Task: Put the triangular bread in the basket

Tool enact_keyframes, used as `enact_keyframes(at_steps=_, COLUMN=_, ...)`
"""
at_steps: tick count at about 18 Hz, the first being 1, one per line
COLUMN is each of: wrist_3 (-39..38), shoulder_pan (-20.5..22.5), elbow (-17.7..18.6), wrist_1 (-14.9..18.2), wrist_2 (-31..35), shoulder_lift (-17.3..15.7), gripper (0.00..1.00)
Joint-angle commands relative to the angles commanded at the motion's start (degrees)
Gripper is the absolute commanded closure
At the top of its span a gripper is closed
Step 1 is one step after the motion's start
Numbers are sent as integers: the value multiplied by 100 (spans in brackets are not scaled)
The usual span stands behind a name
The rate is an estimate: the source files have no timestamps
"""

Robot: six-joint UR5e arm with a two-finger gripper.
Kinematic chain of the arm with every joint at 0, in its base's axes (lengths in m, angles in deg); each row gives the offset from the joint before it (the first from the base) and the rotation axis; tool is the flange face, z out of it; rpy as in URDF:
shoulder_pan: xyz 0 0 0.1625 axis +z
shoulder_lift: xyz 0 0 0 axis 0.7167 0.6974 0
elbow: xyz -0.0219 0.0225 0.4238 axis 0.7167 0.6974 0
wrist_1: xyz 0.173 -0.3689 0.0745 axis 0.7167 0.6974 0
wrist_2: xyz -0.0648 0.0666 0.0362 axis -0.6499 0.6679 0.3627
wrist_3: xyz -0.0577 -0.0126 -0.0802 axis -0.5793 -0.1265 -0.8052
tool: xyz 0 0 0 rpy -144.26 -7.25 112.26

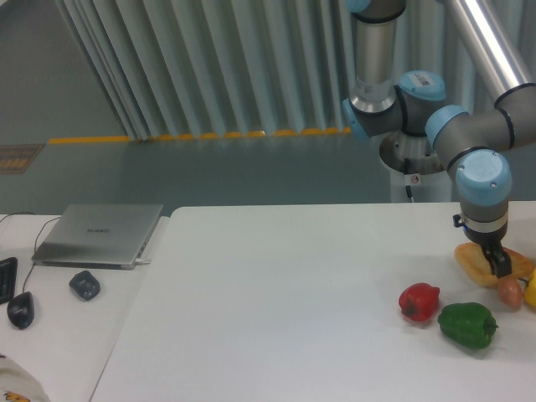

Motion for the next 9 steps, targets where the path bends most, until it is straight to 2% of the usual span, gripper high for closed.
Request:
enact_keyframes(at_steps=1, wrist_3=0, shoulder_pan=0, elbow=9, wrist_1=-9, wrist_2=0, shoulder_lift=0, gripper=5)
enact_keyframes(at_steps=2, wrist_3=26, shoulder_pan=0, elbow=9, wrist_1=-9, wrist_2=0, shoulder_lift=0, gripper=17)
enact_keyframes(at_steps=3, wrist_3=79, shoulder_pan=0, elbow=0, wrist_1=0, wrist_2=0, shoulder_lift=0, gripper=25)
enact_keyframes(at_steps=5, wrist_3=219, shoulder_pan=0, elbow=-26, wrist_1=0, wrist_2=78, shoulder_lift=0, gripper=57)
enact_keyframes(at_steps=6, wrist_3=289, shoulder_pan=0, elbow=-78, wrist_1=-9, wrist_2=279, shoulder_lift=-8, gripper=76)
enact_keyframes(at_steps=7, wrist_3=360, shoulder_pan=0, elbow=-140, wrist_1=0, wrist_2=368, shoulder_lift=-9, gripper=89)
enact_keyframes(at_steps=9, wrist_3=352, shoulder_pan=-9, elbow=-237, wrist_1=-9, wrist_2=369, shoulder_lift=-35, gripper=100)
